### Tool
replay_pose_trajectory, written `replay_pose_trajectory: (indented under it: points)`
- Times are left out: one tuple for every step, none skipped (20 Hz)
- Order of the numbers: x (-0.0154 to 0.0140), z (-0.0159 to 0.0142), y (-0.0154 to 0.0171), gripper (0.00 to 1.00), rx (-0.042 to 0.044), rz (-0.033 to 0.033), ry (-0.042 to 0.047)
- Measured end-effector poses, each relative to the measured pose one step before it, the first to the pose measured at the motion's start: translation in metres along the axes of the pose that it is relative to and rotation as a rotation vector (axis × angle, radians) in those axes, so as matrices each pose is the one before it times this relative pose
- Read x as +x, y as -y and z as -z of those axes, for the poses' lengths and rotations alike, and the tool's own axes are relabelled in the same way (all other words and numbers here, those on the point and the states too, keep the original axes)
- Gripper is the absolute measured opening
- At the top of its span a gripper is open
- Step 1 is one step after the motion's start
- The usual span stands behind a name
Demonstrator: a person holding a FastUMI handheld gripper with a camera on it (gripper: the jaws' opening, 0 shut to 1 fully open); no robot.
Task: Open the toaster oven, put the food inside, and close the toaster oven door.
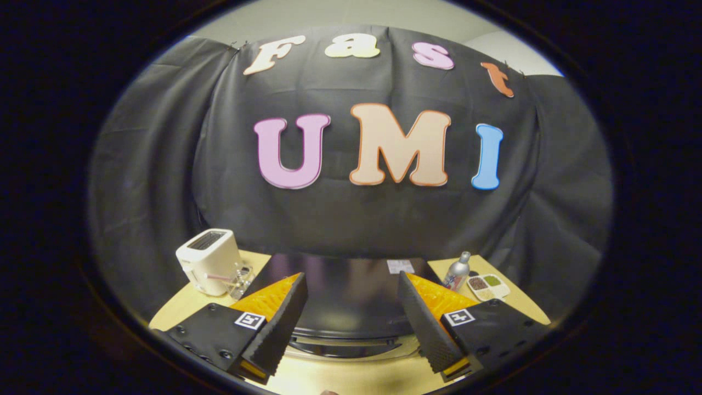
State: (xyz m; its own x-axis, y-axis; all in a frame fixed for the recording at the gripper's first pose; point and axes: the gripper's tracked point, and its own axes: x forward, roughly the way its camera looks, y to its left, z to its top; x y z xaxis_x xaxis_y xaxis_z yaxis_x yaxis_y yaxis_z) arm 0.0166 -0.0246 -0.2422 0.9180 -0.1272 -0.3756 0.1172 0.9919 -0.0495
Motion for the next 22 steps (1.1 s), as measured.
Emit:
replay_pose_trajectory:
  points:
    - [0.00359, 0.01027, -0.00162, 1.00, -0.00238, -0.00348, -0.02370]
    - [0.00291, 0.01205, -0.00205, 1.00, -0.00133, 0.00268, -0.02373]
    - [0.00122, 0.00909, -0.00143, 1.00, 0.00047, 0.00049, -0.02217]
    - [0.00223, 0.00856, -0.00051, 1.00, 0.00470, 0.00095, -0.01356]
    - [0.00141, 0.00636, -0.00019, 1.00, 0.00574, 0.00009, -0.01322]
    - [0.00150, 0.00550, -0.00087, 1.00, 0.00293, -0.00093, -0.01180]
    - [0.00119, 0.00599, -0.00064, 1.00, 0.00151, -0.00389, -0.01353]
    - [0.00049, 0.00642, -0.00026, 1.00, 0.00091, -0.00440, -0.01271]
    - [-0.00229, -0.00071, -0.00077, 1.00, 0.01475, -0.00870, 0.00986]
    - [0.00093, 0.00162, 0.00043, 1.00, 0.01459, -0.00335, 0.00027]
    - [-0.00135, 0.00204, -0.00140, 1.00, 0.01598, -0.00914, -0.00912]
    - [-0.00074, 0.00286, 0.00061, 1.00, 0.01834, -0.00462, -0.00021]
    - [-0.00071, 0.00162, 0.00168, 1.00, 0.01055, -0.00035, 0.00112]
    - [-0.00029, -0.00077, 0.00075, 1.00, -0.00931, -0.00122, 0.00783]
    - [-0.00139, 0.00036, -0.00133, 1.00, -0.01207, -0.00154, 0.00760]
    - [-0.00252, 0.00139, -0.00042, 1.00, -0.00671, -0.00376, 0.00435]
    - [-0.00161, 0.00036, 0.00048, 1.00, 0.00392, -0.00463, 0.00084]
    - [-0.00155, 0.00063, 0.00058, 1.00, 0.00260, -0.00403, -0.00353]
    - [-0.00128, 0.00466, 0.00188, 1.00, -0.01052, -0.00025, -0.01020]
    - [0.00066, 0.00081, 0.00055, 1.00, 0.00840, -0.00159, 0.00183]
    - [-0.00247, 0.00138, 0.00143, 1.00, 0.00263, -0.00009, 0.00513]
    - [-0.00356, 0.00053, -0.00004, 1.00, -0.00141, -0.00006, -0.00203]
